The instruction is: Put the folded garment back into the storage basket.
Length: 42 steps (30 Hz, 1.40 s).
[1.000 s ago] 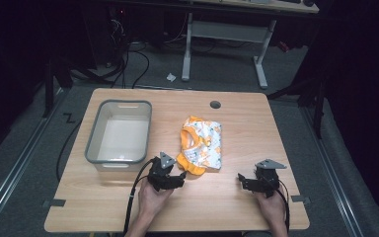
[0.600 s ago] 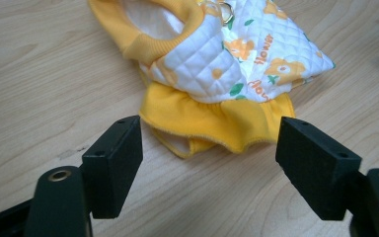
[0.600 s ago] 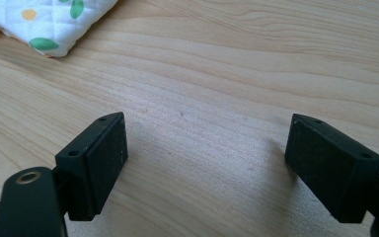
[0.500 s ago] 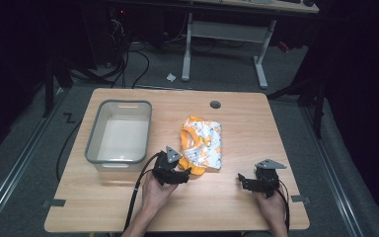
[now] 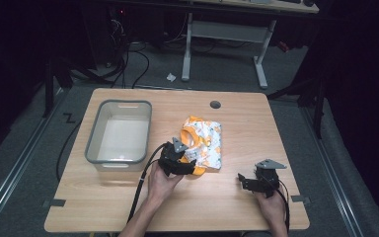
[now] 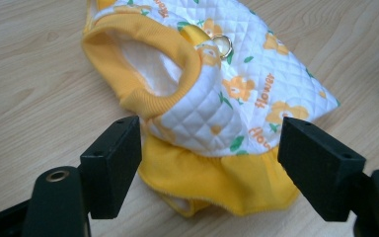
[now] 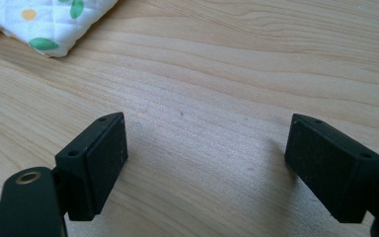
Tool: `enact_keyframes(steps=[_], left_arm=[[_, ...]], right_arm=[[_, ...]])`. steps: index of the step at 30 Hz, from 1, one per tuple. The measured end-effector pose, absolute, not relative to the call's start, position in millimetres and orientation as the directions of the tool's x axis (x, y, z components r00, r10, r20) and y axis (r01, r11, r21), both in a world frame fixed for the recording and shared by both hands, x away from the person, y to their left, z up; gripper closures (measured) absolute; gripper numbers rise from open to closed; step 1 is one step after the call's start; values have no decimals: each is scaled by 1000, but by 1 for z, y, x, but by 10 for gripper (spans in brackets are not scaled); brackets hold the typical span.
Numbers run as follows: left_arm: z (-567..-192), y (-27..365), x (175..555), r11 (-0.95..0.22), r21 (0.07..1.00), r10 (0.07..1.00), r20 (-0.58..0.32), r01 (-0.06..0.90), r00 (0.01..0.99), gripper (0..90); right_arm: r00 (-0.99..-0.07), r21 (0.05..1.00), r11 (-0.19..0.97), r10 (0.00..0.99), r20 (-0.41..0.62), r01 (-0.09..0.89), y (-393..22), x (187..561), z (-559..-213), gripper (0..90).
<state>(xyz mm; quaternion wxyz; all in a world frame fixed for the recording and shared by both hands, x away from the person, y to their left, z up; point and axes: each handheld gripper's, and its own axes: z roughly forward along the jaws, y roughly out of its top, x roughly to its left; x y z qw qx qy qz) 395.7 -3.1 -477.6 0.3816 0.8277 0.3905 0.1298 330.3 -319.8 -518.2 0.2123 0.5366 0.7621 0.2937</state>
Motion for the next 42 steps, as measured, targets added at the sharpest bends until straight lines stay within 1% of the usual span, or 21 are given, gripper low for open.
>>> enact_keyframes(steps=[15, 18, 22, 26, 32, 42], left_arm=[[-476, -17, 419, -410, 719, 755, -77, 561, 651, 251], [-478, -18, 425, -387, 725, 763, -95, 570, 639, 258], [-482, -21, 431, -388, 707, 767, -109, 592, 633, 254], [-485, -23, 435, -391, 706, 769, -103, 591, 631, 255], [-495, -26, 444, -384, 686, 784, -111, 618, 611, 260], [-510, -29, 450, -410, 648, 794, -92, 641, 601, 266]], right_arm=[[-334, 676, 252, 942, -9, 693, -320, 330, -518, 164], [-334, 676, 252, 942, -9, 693, -320, 330, -518, 164], [-334, 676, 252, 942, -9, 693, -320, 330, -518, 164], [-334, 675, 252, 943, -8, 693, -320, 330, -518, 164], [-334, 676, 252, 943, -9, 693, -320, 330, -518, 164], [-334, 676, 252, 943, -9, 693, -320, 330, -518, 164]])
